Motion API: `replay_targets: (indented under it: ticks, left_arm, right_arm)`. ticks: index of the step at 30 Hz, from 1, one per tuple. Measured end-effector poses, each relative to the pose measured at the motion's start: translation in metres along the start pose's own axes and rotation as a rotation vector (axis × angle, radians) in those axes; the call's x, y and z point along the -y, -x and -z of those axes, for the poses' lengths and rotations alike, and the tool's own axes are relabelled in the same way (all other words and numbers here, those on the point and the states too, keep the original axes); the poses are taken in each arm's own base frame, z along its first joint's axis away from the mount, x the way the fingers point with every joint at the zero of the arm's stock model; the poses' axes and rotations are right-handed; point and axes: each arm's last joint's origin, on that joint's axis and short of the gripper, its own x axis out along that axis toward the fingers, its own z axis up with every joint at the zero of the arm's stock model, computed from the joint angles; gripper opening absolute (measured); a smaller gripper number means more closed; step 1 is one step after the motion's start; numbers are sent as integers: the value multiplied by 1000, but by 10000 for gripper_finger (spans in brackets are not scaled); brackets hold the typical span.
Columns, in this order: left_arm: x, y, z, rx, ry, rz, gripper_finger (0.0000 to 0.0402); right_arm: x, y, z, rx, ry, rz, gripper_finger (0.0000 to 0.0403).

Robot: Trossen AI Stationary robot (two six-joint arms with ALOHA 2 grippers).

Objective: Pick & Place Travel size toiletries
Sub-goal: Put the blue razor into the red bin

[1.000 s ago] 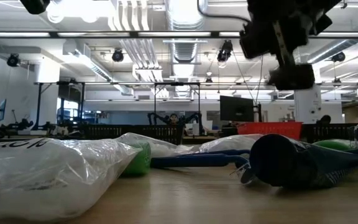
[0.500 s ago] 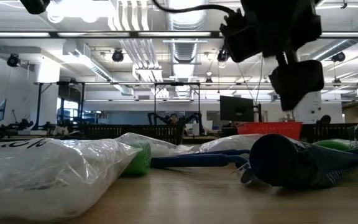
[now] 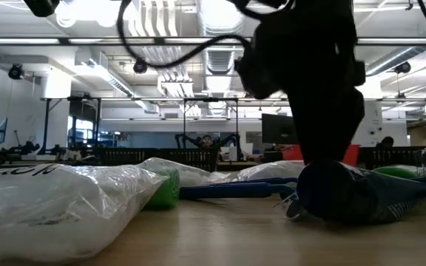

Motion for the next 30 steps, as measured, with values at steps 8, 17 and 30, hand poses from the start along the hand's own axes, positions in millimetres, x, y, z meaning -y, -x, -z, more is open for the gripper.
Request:
replay_targets:
  ticks: [8, 17, 30]
  left_arm:
    - [0, 0, 0, 0, 0, 0, 35]
    - [0, 0, 0, 0, 0, 0, 35]
    - [0, 0, 0, 0, 0, 0, 35]
  right_arm:
    - [-10, -14, 12, -30, 21, 120, 352]
    - [-4, -22, 16, -15, 7, 162, 257]
    - [-2, -24, 17, -24, 65, 164, 123]
